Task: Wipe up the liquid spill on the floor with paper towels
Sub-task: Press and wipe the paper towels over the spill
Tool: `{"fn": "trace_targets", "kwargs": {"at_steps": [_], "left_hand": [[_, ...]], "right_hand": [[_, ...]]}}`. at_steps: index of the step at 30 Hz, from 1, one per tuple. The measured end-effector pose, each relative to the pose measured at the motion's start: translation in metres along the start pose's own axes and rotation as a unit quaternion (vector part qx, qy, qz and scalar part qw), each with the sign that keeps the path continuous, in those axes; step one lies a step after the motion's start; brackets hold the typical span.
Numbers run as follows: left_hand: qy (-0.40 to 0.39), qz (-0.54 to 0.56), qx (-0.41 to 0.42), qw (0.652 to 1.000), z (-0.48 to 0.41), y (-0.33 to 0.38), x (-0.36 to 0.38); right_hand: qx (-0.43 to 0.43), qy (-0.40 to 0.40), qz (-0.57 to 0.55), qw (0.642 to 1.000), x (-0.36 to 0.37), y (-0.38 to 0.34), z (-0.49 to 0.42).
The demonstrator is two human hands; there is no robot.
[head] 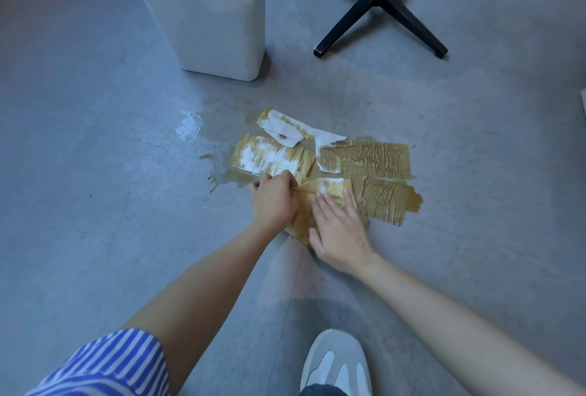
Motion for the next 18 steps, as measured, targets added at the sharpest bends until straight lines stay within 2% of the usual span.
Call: {"fn": "trace_targets", "kwargs": {"at_steps": [4,9,14,18], "left_hand": [[-0.004,0.049,-0.008,0.999,-0.001,-0.002,0.000],[0.003,0.085,-0.008,0.996,0.004,-0.001,-0.002],[-0.016,0.098,0.007,0.995,0.004,-0.002,0.001],[-0.017,0.108,0.024,0.994,0.002,-0.003,0.002]], "right_hand": [[0.016,-0.003,-0.022,1.000,0.004,-0.002,0.002],[0.020,0.121,-0.016,0.992,-0.012,0.007,0.012],[0.002,0.080,0.015,0.997,0.002,0.007,0.019],[0.016,0.117,-0.014,0.993,-0.013,0.011,0.013]]}}
Point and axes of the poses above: each hand's wrist, its own z-axis away from the middle knuckle, its own x-axis out of the palm, y = z × x, the point moved 6 cm from there along -z, towards the middle knuckle, and after that the axes turned 6 degrees about -y, right-handed, at the moved point
